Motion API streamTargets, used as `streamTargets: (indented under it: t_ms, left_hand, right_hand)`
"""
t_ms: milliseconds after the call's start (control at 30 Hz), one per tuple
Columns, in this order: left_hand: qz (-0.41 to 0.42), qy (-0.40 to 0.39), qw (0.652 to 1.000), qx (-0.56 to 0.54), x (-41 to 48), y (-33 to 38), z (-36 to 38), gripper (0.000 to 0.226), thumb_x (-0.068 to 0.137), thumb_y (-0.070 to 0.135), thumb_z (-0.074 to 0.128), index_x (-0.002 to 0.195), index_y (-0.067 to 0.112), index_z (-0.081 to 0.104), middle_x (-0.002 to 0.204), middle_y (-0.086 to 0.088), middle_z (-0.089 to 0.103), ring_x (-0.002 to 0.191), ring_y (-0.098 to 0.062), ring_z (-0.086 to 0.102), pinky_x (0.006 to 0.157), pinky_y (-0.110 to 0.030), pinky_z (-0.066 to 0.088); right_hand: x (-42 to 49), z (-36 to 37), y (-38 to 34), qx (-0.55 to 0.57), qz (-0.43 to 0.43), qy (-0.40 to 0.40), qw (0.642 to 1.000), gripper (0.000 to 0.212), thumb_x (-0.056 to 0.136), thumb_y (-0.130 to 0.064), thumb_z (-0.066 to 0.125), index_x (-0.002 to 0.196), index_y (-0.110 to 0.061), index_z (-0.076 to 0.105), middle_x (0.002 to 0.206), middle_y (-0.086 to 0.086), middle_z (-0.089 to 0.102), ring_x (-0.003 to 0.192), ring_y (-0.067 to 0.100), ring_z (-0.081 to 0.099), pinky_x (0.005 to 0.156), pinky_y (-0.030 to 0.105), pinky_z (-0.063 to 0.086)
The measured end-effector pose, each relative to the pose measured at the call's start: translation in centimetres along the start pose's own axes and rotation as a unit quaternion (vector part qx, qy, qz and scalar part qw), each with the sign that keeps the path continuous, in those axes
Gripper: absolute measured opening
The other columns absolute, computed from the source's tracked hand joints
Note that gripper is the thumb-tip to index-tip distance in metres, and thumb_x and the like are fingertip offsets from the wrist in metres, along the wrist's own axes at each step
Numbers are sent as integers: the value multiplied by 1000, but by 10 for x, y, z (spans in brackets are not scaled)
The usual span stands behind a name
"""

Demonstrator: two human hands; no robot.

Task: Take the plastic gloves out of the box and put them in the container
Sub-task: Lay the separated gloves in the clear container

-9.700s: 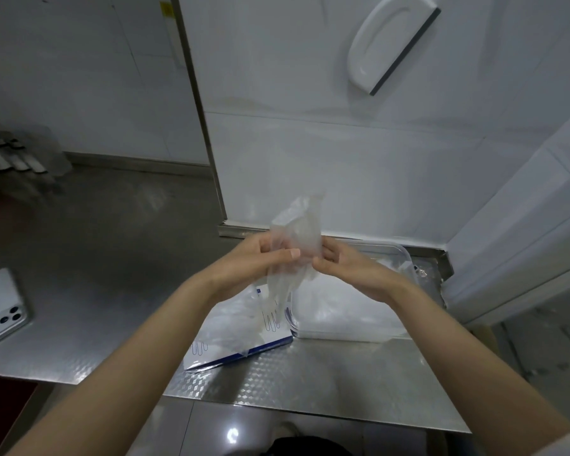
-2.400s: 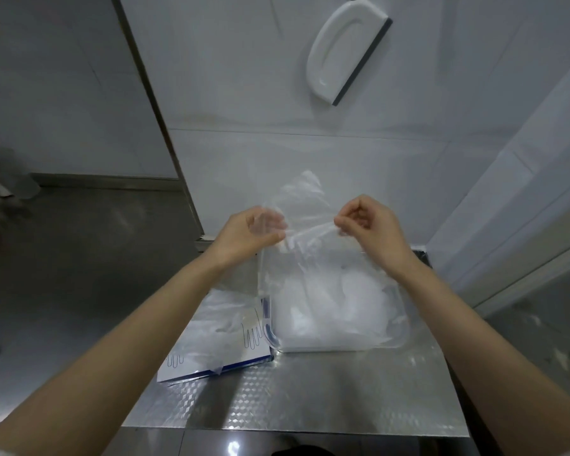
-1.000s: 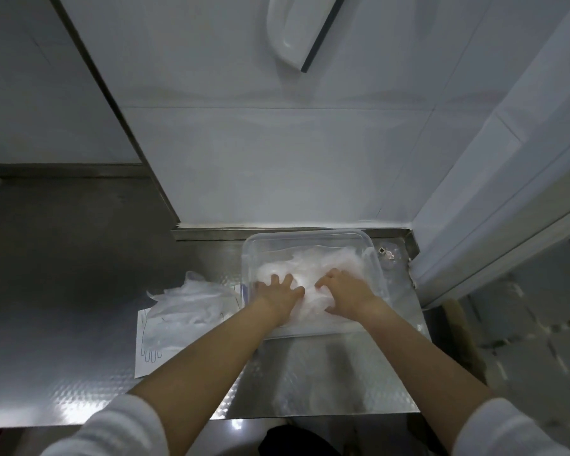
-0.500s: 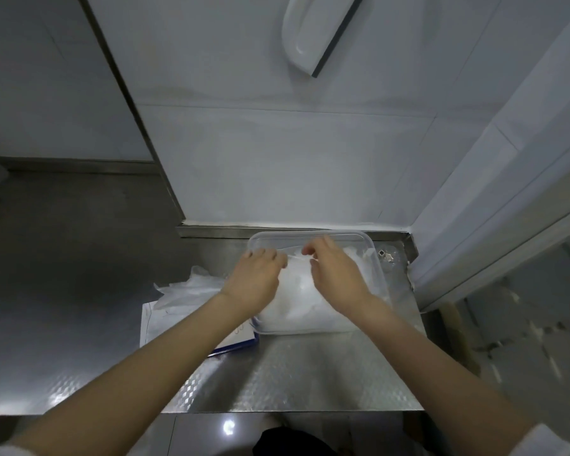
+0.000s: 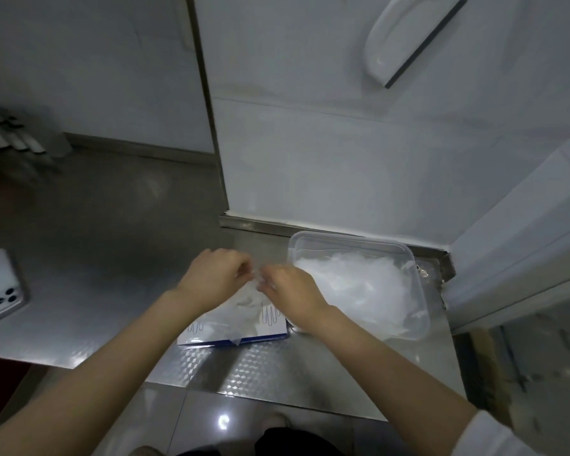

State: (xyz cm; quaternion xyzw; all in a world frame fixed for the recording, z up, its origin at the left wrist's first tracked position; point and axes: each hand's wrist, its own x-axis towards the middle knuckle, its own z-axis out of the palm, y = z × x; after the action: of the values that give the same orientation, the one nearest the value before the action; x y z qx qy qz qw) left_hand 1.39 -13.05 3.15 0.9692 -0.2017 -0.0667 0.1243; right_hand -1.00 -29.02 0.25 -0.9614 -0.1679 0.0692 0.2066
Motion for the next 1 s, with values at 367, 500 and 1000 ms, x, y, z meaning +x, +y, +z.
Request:
streamTargets:
  t_ms: [367,500,1000]
  left_hand:
    - [-58,-15,994,-93,-5,-14,28,26,88,32,63,111,22,61,110,5,67,100,-17,62,84,-31,46]
    - [-86,-29,995,-45,-5,-14,41,27,91,37,57,113,21,62,110,-4,67,101,-24,62,83,-30,42]
    - [-125,-94,981,-118,0,-18,38,30,84,30,67,110,16,59,110,3,61,110,-21,57,89,-31,42]
  right_hand:
    - [-4,-7,8,132,43,42,989,29,99,-24,45,94,-12,71,80,10,70,74,25,64,73,38,50]
    - [-9,-21,10,166,51,71,982,28,99,-22,46,104,-13,72,86,11,72,77,25,64,75,33,47]
    - [-6,-59,37,279,138,193,931,25,97,-14,48,83,-9,68,72,5,70,69,14,68,75,32,55]
